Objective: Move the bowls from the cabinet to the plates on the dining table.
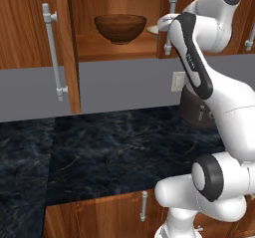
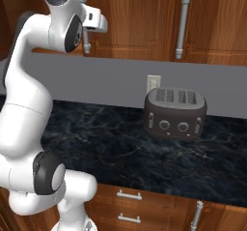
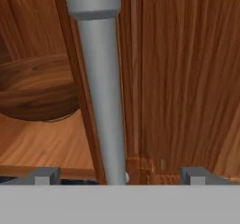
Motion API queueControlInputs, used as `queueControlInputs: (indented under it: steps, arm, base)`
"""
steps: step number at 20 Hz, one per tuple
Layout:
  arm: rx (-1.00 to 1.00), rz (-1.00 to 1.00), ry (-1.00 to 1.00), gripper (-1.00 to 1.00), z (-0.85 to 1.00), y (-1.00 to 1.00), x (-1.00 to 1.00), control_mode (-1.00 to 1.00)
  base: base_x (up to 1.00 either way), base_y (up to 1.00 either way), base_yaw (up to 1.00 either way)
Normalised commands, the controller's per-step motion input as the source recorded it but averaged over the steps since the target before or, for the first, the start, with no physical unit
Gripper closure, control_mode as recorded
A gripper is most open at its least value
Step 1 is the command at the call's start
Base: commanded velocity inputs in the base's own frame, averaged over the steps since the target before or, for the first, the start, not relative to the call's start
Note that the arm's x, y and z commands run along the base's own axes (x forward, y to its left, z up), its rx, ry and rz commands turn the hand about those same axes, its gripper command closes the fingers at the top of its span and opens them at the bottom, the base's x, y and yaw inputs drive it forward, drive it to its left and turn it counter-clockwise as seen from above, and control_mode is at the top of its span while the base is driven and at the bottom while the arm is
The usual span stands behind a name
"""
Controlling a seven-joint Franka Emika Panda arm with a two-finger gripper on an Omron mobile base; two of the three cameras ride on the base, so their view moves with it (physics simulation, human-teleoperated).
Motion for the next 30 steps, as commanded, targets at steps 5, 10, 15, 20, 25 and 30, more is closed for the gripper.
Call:
queueControlInputs:
  steps: [5, 10, 15, 20, 25, 30]
  arm:
    - [0.0, 0.02, 0.0, -1.0, -0.11, 0.0, 0.38, -1.0]
    - [0.0, 0.03, 0.0, -1.0, -0.11, 0.0, 0.42, -1.0]
    - [0.0, 0.03, 0.0, -1.0, 0.0, 0.0, 0.33, -1.0]
    - [0.0, 0.0, 0.0, -1.0, 0.0, 0.0, 0.01, -1.0]
    - [0.0, 0.0, 0.0, -1.0, 0.0, 0.0, 0.0, -1.0]
    - [0.0, 0.0, 0.0, 1.0, 0.0, 0.0, 0.0, -1.0]
  base:
    - [0.0, 0.0, 0.0]
    - [0.0, 0.0, 0.0]
    - [0.0, 0.0, 0.0]
    - [0.0, 0.0, 0.0]
    - [0.0, 0.0, 0.0]
    - [0.0, 0.0, 0.0]
